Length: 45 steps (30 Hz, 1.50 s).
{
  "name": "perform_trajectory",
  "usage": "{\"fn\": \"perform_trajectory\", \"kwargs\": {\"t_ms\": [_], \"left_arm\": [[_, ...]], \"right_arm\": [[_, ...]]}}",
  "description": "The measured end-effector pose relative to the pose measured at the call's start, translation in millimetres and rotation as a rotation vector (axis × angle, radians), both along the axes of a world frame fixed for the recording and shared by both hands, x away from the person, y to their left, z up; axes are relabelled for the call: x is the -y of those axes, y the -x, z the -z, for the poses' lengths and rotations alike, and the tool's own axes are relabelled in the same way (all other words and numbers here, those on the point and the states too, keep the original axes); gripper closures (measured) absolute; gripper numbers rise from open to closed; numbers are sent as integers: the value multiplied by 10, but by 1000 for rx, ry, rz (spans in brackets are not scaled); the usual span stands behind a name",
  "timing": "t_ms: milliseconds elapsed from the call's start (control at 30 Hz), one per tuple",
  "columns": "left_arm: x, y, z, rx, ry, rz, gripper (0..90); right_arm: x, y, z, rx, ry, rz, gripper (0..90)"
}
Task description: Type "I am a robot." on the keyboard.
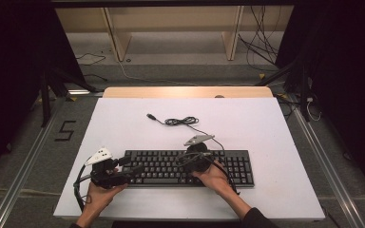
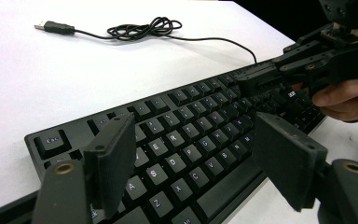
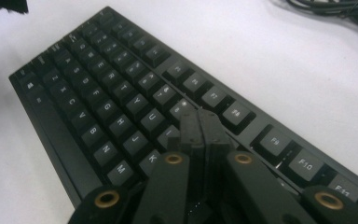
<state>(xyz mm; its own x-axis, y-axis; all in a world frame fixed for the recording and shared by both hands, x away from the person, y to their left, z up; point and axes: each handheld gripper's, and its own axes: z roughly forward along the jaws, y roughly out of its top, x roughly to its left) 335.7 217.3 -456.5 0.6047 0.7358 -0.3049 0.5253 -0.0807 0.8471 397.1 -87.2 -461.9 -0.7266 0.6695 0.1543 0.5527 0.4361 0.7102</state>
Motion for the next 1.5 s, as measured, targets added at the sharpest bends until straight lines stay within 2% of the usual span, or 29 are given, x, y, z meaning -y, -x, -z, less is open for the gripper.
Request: {"fn": "perform_trajectory", "kwargs": {"t_ms": [300,500,633,733,800,933,1100,1133,1167,1233,1333,1500], "left_arm": [[0,-1,0,-1,0,0,300],[3,-1,3,-2,0,1,301],[4,-1,3,-2,-2,2,301],[-2,-6,4,-3,-2,0,302],[-6,-10,6,-6,-3,0,302],[-1,-19,13,-10,-4,1,302],[16,-23,10,-12,-15,-1,306],[16,-23,10,-12,-15,-1,307],[23,-31,10,-16,-19,-1,311],[39,-41,11,-16,-25,-5,320],[62,-57,9,-20,-30,-3,348],[187,-123,16,-34,-73,8,440]], "right_arm": [[-69,0,87,-18,32,-13,900],[-93,11,126,4,67,-15,900],[-88,8,126,-3,60,-9,900],[-56,6,111,-12,29,5,898],[-14,11,74,-7,-14,11,879],[64,40,-17,9,-78,16,787],[150,109,-95,20,-143,4,602],[150,109,-95,20,-143,4,602],[184,147,-125,26,-159,6,514],[213,177,-145,27,-171,5,481],[283,244,-173,47,-194,6,440],[390,341,-200,71,-218,10,410]]}}
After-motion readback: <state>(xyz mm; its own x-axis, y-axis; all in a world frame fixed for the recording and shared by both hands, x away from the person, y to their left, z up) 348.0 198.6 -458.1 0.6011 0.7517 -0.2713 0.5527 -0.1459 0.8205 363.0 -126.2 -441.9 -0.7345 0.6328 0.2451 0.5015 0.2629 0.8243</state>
